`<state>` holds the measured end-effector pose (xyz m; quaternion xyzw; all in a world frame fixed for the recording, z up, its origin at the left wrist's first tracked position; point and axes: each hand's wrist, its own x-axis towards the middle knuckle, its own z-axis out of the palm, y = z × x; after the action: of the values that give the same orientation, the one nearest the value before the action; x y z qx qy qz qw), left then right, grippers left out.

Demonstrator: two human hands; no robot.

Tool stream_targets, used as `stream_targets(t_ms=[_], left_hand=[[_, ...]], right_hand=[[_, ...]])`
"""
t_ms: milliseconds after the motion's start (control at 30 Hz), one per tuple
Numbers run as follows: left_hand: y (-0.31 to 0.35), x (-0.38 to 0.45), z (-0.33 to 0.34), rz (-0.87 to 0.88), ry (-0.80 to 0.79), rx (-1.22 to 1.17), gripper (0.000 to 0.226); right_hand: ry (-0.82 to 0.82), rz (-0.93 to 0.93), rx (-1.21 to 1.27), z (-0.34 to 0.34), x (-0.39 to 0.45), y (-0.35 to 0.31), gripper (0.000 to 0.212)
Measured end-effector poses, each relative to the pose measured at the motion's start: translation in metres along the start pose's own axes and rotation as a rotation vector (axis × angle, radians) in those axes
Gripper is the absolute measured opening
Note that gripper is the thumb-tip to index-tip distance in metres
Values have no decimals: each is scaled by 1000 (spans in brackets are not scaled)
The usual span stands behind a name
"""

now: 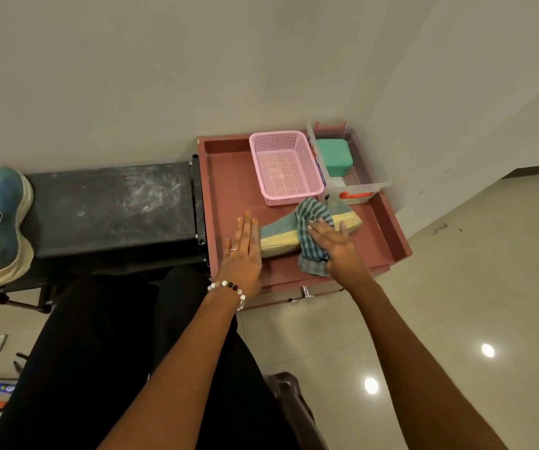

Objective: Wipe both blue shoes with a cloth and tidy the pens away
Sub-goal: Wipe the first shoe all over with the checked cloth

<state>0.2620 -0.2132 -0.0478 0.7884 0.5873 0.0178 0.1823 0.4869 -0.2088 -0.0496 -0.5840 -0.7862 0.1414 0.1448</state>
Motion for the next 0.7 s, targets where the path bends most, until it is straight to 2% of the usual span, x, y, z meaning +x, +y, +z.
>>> stream_targets(t_ms=[67,200,300,400,500,567,633,700], left_hand=[[0,-6,-2,-66,-31,18,91],[0,-15,-6,-144,-104,87,83],[-1,-16,-5,-147,-151,19,89],[-1,-13,-6,-154,-195,-44,92],[-1,-13,-9,-168,-271,-39,92],[-1,-14,-10,-164,-281,-29,90],[0,-15,-8,-155,-231,-15,90],[0,-16,-6,-145,-183,-5,90]], right_hand=[[39,34,-35,3,0,3,66],[218,352,161,15,13,-35,61],[226,512,306,21,17,-69,64],[198,392,244,26,19,-101,69],[71,87,188,32,18,-115,74],[-18,-72,139,26,17,-101,78],[-54,-75,139,13,14,-72,70],[-15,86,183,0,10,-36,56]])
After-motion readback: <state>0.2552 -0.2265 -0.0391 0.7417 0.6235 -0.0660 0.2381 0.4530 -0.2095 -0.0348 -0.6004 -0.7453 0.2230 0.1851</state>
